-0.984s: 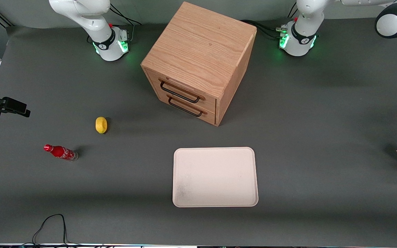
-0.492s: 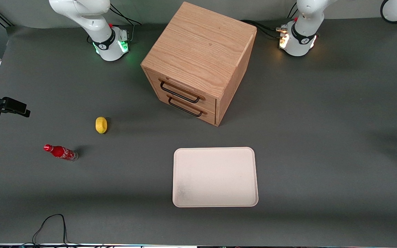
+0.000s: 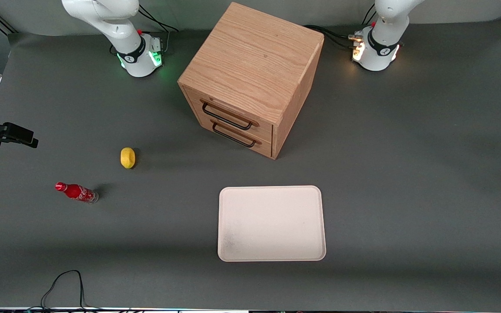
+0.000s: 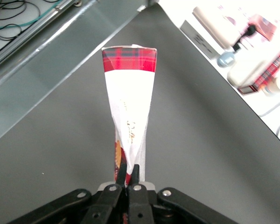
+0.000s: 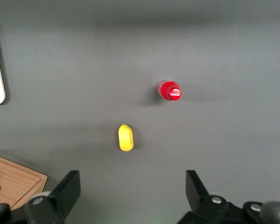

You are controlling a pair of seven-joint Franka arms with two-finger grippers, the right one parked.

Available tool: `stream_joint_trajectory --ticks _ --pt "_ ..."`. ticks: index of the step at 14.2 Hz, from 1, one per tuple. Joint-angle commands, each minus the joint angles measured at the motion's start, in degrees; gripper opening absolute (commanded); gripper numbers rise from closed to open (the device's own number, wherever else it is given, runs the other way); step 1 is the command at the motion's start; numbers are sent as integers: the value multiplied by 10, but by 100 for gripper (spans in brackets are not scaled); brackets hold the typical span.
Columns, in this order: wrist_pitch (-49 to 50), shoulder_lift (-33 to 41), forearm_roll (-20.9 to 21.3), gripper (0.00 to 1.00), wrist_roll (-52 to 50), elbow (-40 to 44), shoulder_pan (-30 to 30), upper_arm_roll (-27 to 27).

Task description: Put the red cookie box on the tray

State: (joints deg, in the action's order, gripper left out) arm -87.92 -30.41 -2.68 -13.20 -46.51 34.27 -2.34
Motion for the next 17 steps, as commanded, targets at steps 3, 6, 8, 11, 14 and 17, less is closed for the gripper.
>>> stream_joint_trajectory --ticks 3,6,8,11,14,17 --pt "75 32 17 0 38 -20 -133 3" --pt "124 31 21 0 10 -21 -232 4" --pt "127 29 24 0 -51 -24 -297 4" --pt "126 25 18 0 -102 -27 -380 3" --pt "98 1 22 0 -158 -25 -479 4" --pt "64 -9 20 0 -164 -26 -524 1"
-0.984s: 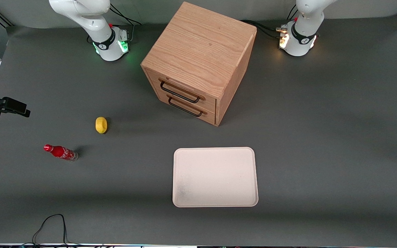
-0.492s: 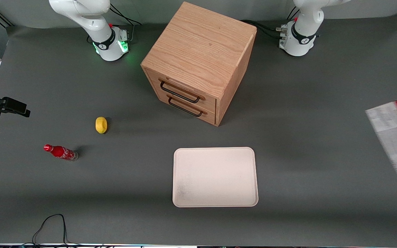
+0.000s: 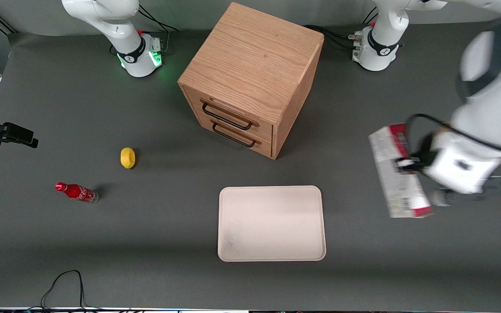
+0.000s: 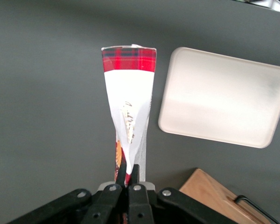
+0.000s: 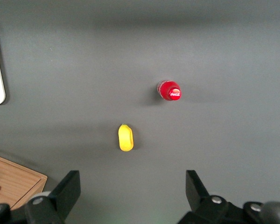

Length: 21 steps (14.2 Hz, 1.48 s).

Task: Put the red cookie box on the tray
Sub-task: 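Carry the held cookie box over to the white tray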

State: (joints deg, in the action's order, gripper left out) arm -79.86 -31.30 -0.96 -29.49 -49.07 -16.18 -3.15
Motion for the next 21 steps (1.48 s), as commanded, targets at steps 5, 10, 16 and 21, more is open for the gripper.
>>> stream_joint_trajectory --ticks 5,10,16,21 --pt "-82 -22 5 0 -1 -2 -41 -19" --pt "-159 -67 8 0 -10 -48 -44 -18" --pt "-322 -117 65 0 -43 -147 -65 -16" --pt "-370 -167 85 0 -53 -151 -65 -14"
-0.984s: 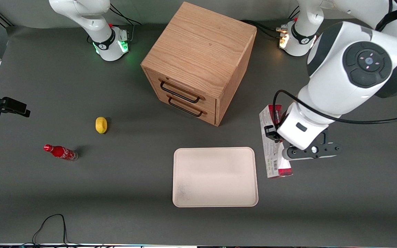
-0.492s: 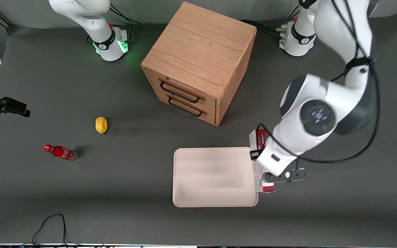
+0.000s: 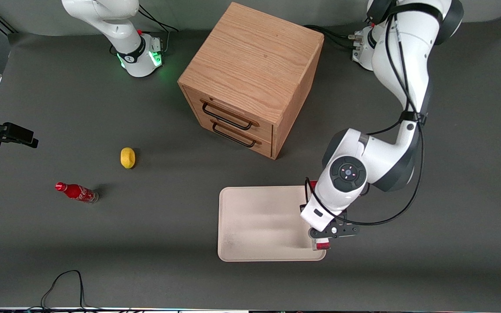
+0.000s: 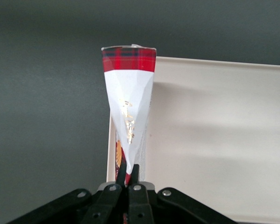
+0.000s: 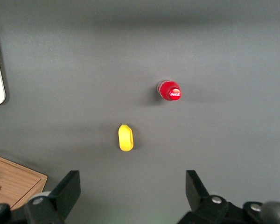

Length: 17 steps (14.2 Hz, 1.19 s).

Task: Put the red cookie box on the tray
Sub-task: 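Lower the cookie box onto the tray and open the left gripper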

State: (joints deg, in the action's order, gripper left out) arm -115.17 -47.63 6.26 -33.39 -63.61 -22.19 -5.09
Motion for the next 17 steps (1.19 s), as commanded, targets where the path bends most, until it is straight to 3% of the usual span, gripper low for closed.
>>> stream_joint_trajectory --ticks 1,9,10,11,12,17 --pt "-35 -9 13 0 -14 -11 -5 6" --pt "-95 -26 32 0 -32 -39 -7 6" --pt "-95 -26 31 4 -33 -39 -7 6" --pt "-95 -26 32 74 -42 -39 -7 6" --pt "-95 -25 32 100 -46 -39 -7 6" --pt "-83 -13 28 100 -62 -32 -4 5"
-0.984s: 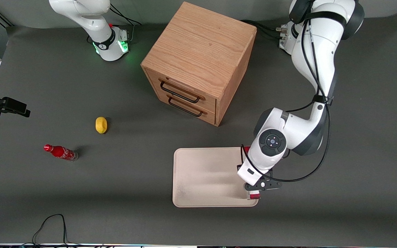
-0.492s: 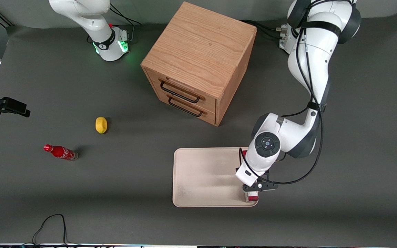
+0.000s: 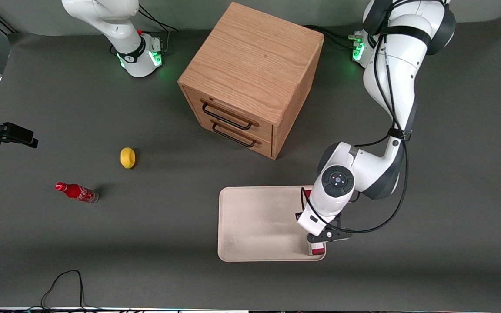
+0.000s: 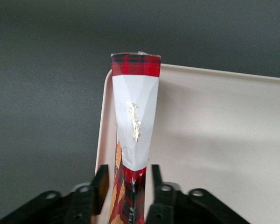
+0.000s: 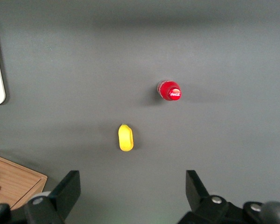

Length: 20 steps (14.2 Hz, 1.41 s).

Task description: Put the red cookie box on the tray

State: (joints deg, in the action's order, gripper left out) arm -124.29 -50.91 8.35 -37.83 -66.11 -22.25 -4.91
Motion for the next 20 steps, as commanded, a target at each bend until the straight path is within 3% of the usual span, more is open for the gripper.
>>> stream_joint_trajectory --ticks 1,9,15,20 --pt "17 37 8 100 -17 -7 1 3" --pt "237 205 -5 100 -10 12 4 0" --pt "324 295 -13 100 4 12 11 4" --pt "384 328 -37 100 147 1 108 3"
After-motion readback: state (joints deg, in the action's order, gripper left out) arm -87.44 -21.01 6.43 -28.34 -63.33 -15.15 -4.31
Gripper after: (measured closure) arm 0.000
